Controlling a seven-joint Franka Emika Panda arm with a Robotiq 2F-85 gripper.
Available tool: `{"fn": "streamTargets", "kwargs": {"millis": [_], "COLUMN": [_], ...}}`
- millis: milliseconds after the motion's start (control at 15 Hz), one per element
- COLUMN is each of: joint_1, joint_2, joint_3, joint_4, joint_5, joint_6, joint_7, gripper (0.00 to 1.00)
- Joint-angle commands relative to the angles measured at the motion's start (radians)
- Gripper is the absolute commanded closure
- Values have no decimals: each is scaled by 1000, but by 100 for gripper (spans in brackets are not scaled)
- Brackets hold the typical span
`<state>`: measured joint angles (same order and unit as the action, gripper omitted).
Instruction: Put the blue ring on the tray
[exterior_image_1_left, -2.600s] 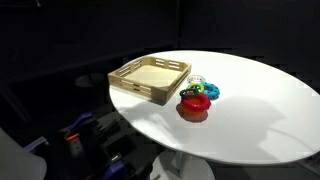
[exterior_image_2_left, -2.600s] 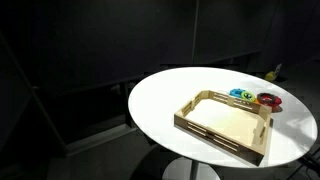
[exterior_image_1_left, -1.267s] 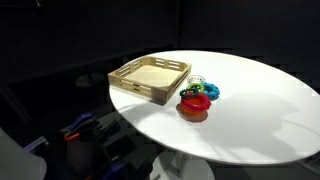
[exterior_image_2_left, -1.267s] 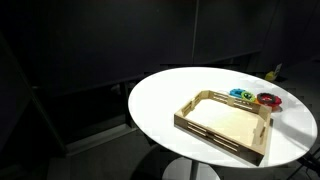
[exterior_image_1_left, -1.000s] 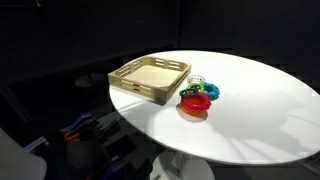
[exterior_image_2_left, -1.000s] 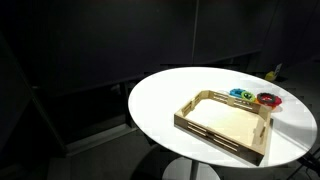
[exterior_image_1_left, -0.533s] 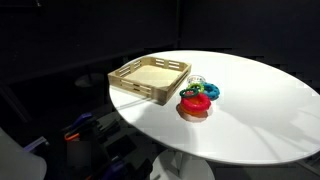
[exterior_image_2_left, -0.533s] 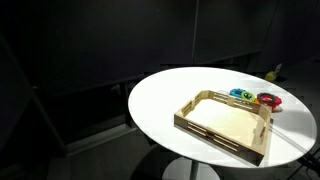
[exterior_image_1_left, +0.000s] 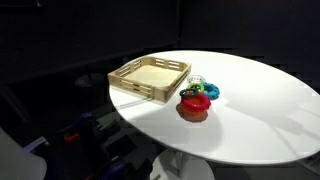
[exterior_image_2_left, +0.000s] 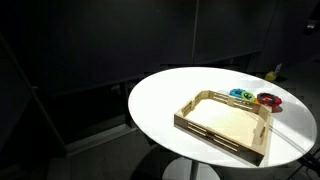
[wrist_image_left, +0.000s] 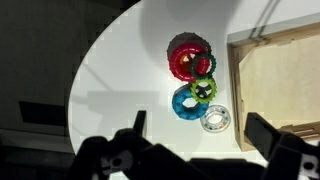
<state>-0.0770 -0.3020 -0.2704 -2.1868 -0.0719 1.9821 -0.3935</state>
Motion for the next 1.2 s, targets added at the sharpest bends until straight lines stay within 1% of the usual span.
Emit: {"fn": "streamTargets", "kwargs": {"millis": [0,467,933,1133], "joint_1": [-20,-20,-19,-19], "joint_2": [13,13,86,138], "joint_3": [19,21,24,23], "joint_4": [4,3,33,40], "joint_5": [6,6,28,54], "joint_6": [-3,-3,107,150], "joint_7": [-5,-5,24,23], "gripper": [0,0,0,0]}}
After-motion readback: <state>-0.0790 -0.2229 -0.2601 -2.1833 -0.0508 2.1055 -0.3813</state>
